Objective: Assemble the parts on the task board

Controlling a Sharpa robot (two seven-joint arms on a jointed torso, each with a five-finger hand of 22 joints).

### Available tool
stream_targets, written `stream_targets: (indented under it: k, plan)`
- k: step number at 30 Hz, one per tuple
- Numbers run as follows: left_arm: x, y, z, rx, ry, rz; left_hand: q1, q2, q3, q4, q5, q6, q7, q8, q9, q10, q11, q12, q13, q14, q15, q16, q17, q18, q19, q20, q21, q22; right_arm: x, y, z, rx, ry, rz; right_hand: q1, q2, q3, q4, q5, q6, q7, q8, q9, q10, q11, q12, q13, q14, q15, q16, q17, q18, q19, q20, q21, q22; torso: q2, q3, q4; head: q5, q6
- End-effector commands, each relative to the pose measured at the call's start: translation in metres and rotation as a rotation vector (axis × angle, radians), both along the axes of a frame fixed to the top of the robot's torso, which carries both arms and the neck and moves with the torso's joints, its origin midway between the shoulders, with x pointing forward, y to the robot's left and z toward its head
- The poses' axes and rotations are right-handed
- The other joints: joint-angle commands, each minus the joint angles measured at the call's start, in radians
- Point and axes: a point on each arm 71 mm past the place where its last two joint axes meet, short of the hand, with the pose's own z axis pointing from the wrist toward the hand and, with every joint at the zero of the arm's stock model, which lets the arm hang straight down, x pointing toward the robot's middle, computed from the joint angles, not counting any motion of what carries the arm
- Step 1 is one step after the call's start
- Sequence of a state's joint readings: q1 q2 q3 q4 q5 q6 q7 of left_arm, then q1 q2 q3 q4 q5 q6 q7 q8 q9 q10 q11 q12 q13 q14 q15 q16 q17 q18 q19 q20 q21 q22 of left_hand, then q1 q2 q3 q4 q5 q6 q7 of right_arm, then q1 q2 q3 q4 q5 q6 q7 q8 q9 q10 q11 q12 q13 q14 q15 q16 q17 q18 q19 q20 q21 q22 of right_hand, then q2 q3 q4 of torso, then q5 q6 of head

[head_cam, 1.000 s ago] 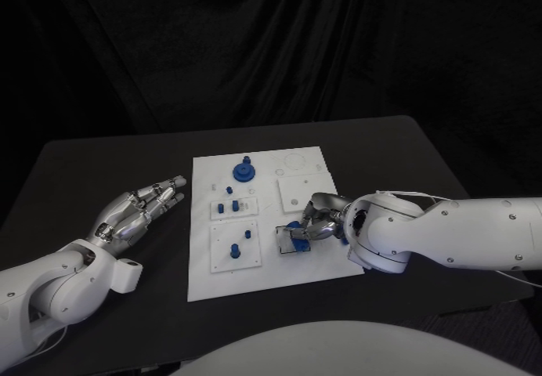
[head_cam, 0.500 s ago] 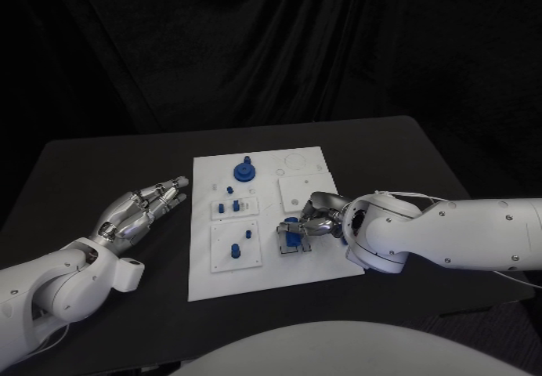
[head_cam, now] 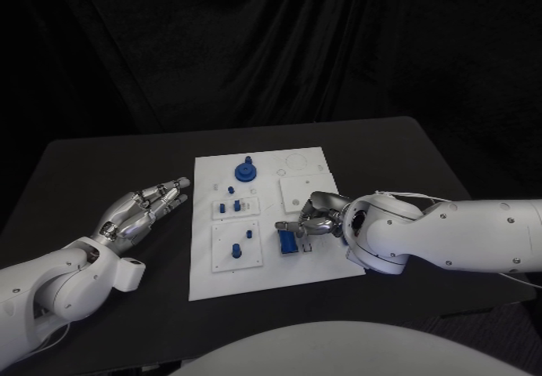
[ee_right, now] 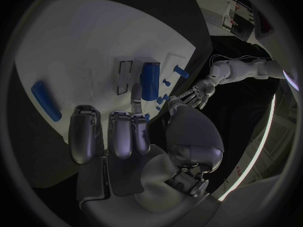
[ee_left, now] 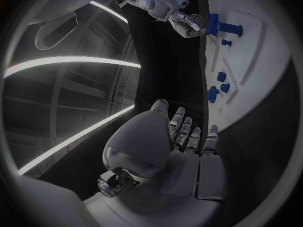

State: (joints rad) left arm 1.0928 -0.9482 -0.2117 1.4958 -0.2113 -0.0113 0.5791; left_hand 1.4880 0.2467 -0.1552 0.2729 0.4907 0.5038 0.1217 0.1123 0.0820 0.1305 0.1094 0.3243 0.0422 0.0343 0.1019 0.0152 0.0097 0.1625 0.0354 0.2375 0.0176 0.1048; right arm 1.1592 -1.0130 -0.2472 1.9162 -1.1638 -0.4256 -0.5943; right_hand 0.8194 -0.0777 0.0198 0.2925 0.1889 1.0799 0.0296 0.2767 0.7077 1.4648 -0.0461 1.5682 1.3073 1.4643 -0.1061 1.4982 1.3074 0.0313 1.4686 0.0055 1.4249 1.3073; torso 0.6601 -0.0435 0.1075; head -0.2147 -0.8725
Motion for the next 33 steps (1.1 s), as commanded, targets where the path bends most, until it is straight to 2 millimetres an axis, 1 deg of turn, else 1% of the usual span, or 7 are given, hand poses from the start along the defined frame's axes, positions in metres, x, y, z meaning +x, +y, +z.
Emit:
stream_targets:
  k: [1, 12, 15, 16, 22, 25, 33]
  plan:
    - [-0.001, -0.002, 0.0, -0.015, 0.004, -0.011, 0.013, 0.0, 0.001, -0.005, 0.005, 0.001, 0.005, 0.005, -0.001, 0.003, 0.008, 0.004, 0.001, 0.0, 0.01, 0.004, 0.001, 0.019, 0.0, 0.005, 0.005, -0.001, -0.001, -0.001, 0.001, -0.01, -0.021, 0.012, 0.025, 0.009, -0.01, 0.0, 0.01, -0.003, 0.0, -0.007, 0.003, 0.106, 0.006, 0.003, 0.263, 0.075, 0.006, 0.0, 0.086, 0.006, 0.042, 0.006, 0.0, 0.214, 0.0, 0.0001, -0.0002, 0.001, 0.0]
    - [-0.001, 0.0, -0.001, -0.016, 0.001, -0.006, 0.017, -0.001, 0.003, -0.008, 0.007, 0.003, 0.007, 0.005, -0.001, 0.005, 0.009, 0.007, 0.002, 0.004, 0.011, 0.007, 0.003, 0.02, 0.002, 0.006, 0.006, 0.003, 0.002, -0.007, 0.031, 0.031, -0.46, 0.129, 0.342, -0.011, -0.033, -0.045, 0.218, -0.138, 0.028, 0.021, 0.042, 0.106, 0.028, 0.003, 0.263, 0.077, 0.023, 0.008, 0.102, 0.005, 0.04, 0.019, 0.001, 0.215, 0.0, -0.0001, -0.0004, 0.021, 0.0]
    - [-0.002, 0.001, 0.0, -0.016, -0.002, -0.003, 0.017, -0.001, 0.003, -0.008, 0.007, 0.003, 0.007, 0.005, -0.001, 0.005, 0.01, 0.007, 0.002, 0.005, 0.011, 0.007, 0.003, 0.02, 0.002, 0.006, 0.006, 0.003, -0.004, -0.008, 0.036, 0.008, -0.555, 0.185, 0.415, -0.032, -0.051, -0.041, 0.205, -0.258, 0.048, 0.03, 0.051, 0.106, 0.037, 0.003, 0.263, 0.081, 0.032, 0.018, 0.124, 0.002, 0.043, 0.029, 0.011, 0.219, -0.001, -0.0005, -0.0012, 0.03, 0.0]
    - [-0.002, 0.001, 0.0, -0.016, -0.003, -0.002, 0.018, -0.002, 0.004, -0.009, 0.007, 0.004, 0.007, 0.006, -0.001, 0.005, 0.01, 0.008, 0.002, 0.006, 0.011, 0.007, 0.003, 0.02, 0.002, 0.006, 0.006, 0.003, -0.006, -0.009, 0.036, -0.006, -0.572, 0.203, 0.452, -0.033, -0.071, -0.004, 0.187, -0.328, 0.052, 0.078, 0.074, 0.106, 0.036, 0.003, 0.263, 0.081, 0.029, 0.02, 0.128, 0.002, 0.042, 0.031, 0.011, 0.218, 0.0, -0.0007, -0.0013, 0.035, 0.0]
    - [-0.002, 0.002, 0.0, -0.017, -0.005, 0.0, 0.019, -0.002, 0.004, -0.009, 0.008, 0.005, 0.007, 0.006, -0.001, 0.006, 0.01, 0.009, 0.002, 0.006, 0.012, 0.008, 0.003, 0.02, 0.002, 0.006, 0.006, 0.004, -0.016, -0.01, 0.029, -0.057, -0.585, 0.269, 0.539, -0.073, -0.056, 0.001, 0.091, -0.596, 0.068, 0.082, 0.06, 0.106, 0.045, 0.003, 0.263, 0.076, 0.039, 0.014, 0.113, 0.008, 0.029, 0.035, -0.011, 0.211, -0.001, -0.0018, -0.0002, 0.046, 0.0]
    - [-0.002, 0.002, 0.0, -0.017, -0.005, 0.001, 0.019, -0.002, 0.004, -0.01, 0.008, 0.004, 0.007, 0.006, -0.001, 0.006, 0.01, 0.009, 0.002, 0.006, 0.012, 0.008, 0.003, 0.02, 0.002, 0.006, 0.006, 0.003, -0.02, -0.008, 0.023, -0.064, -0.576, 0.292, 0.563, -0.11, 0.029, 0.001, 0.053, -0.656, 0.069, 0.112, 0.04, 0.106, 0.046, 0.003, 0.263, 0.077, 0.04, 0.015, 0.116, 0.007, 0.03, 0.037, -0.008, 0.212, 0.0, -0.0013, -0.0003, 0.048, 0.0]
    - [-0.003, 0.003, -0.001, -0.016, 0.0, 0.0, 0.02, -0.002, 0.005, -0.01, 0.008, 0.004, 0.008, 0.006, -0.001, 0.007, 0.011, 0.01, 0.002, 0.007, 0.012, 0.008, 0.003, 0.02, 0.002, 0.006, 0.006, 0.003, -0.032, -0.003, 0.003, -0.069, -0.529, 0.339, 0.609, -0.118, 0.051, 0.0, 0.046, -0.701, 0.067, 0.151, 0.01, 0.106, 0.044, 0.003, 0.263, 0.084, 0.038, 0.027, 0.145, -0.01, 0.063, 0.035, 0.06, 0.235, 0.001, -0.0013, -0.0018, 0.047, 0.0]
